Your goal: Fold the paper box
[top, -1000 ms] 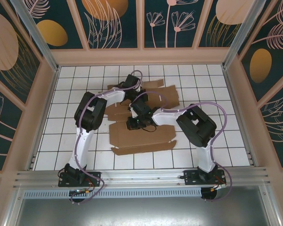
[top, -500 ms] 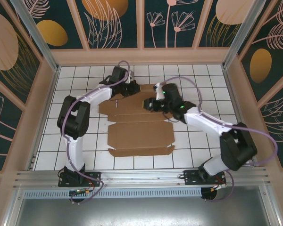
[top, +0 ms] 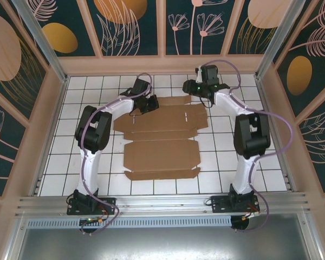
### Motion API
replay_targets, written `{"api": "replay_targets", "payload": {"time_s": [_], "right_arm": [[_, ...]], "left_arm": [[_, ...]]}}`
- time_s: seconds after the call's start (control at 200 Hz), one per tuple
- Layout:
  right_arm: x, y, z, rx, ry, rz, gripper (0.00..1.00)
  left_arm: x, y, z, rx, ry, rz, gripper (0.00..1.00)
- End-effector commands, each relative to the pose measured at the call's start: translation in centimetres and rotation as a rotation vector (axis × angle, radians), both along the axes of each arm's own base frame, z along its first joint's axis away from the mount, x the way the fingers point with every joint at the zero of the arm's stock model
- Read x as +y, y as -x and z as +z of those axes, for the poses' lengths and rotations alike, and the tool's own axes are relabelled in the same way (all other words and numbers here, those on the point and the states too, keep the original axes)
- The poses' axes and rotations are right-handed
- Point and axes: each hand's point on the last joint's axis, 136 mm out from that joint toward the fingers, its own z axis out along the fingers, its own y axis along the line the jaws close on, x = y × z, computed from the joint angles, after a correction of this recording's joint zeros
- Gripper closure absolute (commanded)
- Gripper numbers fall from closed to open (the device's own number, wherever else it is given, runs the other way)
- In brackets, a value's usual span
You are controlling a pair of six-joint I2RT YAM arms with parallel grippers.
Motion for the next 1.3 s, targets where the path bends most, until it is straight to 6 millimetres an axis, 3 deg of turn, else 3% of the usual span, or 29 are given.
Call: {"api": "replay_targets", "payload": {"time_s": [0.0, 0.215, 0.52, 0.626, 0.786, 0.846, 1.026, 1.291], "right_arm": [[-2.0, -0.5, -3.8, 0.107, 0.103, -0.009, 0.56], [-2.5, -1.6, -6.6, 0.203, -0.066, 0.037, 0.57], [-1.4, -1.9, -9.4, 0.263, -0.123, 0.09, 0.63], [-1.3, -2.4, -10.0, 0.277, -0.123, 0.083, 0.71], [-1.0, -2.7, -9.3, 0.261, -0.096, 0.071, 0.92], [-0.8, -2.7, -8.9, 0.256, -0.068, 0.06, 0.94], [1.7, -2.5, -8.1, 0.224, 0.111, 0.064, 0.91], [6.6, -1.6, -10.1, 0.26, 0.152, 0.145, 0.59]], "left_arm": [[0.9, 0.4, -2.5, 0.048, -0.046, 0.031, 1.0], [1.8, 1.2, -5.3, 0.097, -0.091, 0.053, 1.0], [2.1, 1.6, -6.1, 0.107, -0.112, 0.043, 1.0], [2.2, 1.6, -6.2, 0.105, -0.122, 0.041, 1.0], [2.5, 1.7, -6.7, 0.115, -0.137, 0.044, 1.0], [2.4, 1.7, -6.7, 0.118, -0.134, 0.039, 1.0], [2.4, 1.3, -6.4, 0.107, -0.145, 0.037, 1.0], [2.3, 1.3, -6.3, 0.108, -0.145, 0.027, 1.0]]}}
